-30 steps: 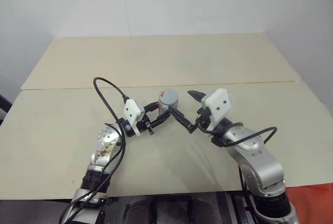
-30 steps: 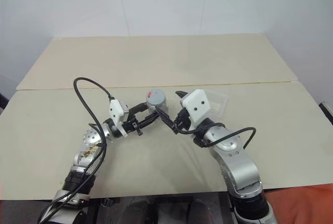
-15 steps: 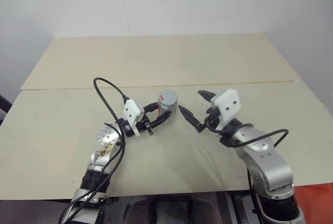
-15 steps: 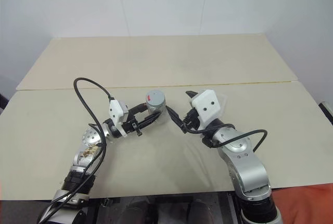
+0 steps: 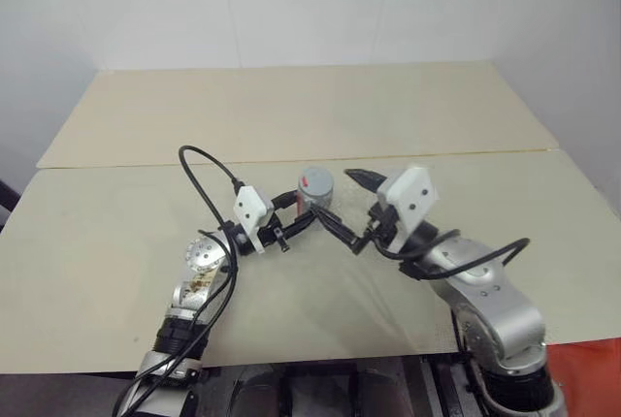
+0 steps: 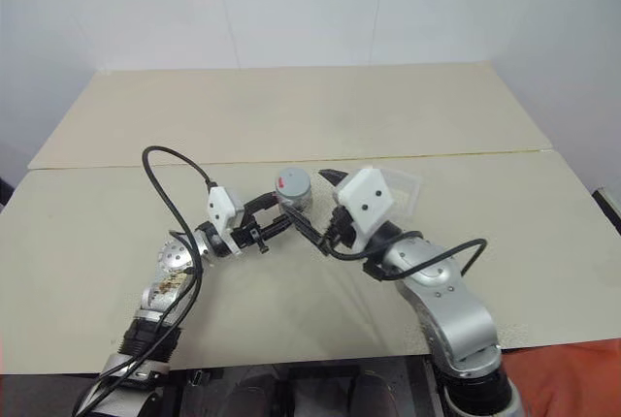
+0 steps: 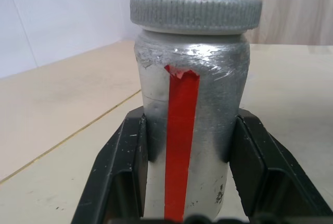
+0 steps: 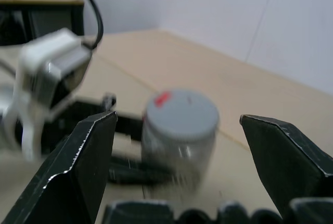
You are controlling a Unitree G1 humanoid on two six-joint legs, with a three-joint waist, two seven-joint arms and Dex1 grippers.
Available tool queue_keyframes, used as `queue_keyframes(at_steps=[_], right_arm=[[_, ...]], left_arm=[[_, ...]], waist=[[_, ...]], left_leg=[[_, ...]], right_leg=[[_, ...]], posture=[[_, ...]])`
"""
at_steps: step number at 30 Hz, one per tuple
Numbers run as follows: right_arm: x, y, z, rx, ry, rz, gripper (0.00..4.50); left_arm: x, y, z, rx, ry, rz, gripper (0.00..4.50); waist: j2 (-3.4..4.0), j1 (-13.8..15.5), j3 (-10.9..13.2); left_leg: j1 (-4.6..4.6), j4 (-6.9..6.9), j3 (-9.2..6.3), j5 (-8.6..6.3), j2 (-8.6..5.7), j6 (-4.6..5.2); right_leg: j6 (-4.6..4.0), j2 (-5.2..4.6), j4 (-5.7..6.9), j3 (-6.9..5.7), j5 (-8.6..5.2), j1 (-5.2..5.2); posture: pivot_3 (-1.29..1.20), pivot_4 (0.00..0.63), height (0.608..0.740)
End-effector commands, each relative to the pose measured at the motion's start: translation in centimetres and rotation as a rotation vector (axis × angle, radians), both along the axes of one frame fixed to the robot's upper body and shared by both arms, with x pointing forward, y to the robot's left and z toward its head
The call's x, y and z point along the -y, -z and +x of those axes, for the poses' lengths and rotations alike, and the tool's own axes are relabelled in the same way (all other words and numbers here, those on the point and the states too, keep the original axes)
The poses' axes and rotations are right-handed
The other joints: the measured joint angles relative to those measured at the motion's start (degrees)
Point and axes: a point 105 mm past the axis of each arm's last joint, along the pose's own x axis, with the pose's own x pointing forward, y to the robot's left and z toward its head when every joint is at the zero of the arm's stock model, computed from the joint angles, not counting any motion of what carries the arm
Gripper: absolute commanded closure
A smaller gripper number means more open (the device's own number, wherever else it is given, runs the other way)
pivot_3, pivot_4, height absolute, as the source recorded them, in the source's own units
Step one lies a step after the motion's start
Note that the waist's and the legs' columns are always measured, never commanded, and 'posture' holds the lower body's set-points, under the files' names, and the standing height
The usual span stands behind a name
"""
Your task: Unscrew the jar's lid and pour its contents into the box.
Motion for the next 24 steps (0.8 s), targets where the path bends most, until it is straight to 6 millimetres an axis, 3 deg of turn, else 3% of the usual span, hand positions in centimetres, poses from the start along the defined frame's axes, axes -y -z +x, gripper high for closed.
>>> queue_keyframes(at_steps=[1,9,24], right_arm=[[-0.61,-0.72,0.48,0.055,0.062,0.002,0.09],[-1.45,-0.85,0.88,0.031,0.071,0.060,0.09],[-1.19,-0.07,1.35,-0.010,0.083,0.071,0.09]], left_arm=[[0.51,-1.30,-0.36,0.068,-0.010,-0.016,2.65],[0.92,-1.52,-0.60,0.072,-0.012,-0.030,2.65],[1.06,-1.62,-0.68,0.076,0.005,-0.030,2.65]], waist=[[0.00,0.0,0.0],[0.00,0.2,0.0],[0.00,0.0,0.0]], left_leg=[[-0.01,0.00,0.00,0.00,0.00,0.00],[-0.02,0.00,0.00,0.00,-0.01,-0.01],[-0.02,-0.01,0.00,0.00,-0.01,-0.01]], right_leg=[[0.00,0.00,-0.01,0.00,0.00,0.00],[0.00,0.00,-0.03,-0.03,0.00,0.01],[0.00,0.00,-0.03,-0.03,0.00,0.00]], posture=[[0.00,0.150,0.740],[0.00,0.150,0.740],[0.00,0.150,0.740]])
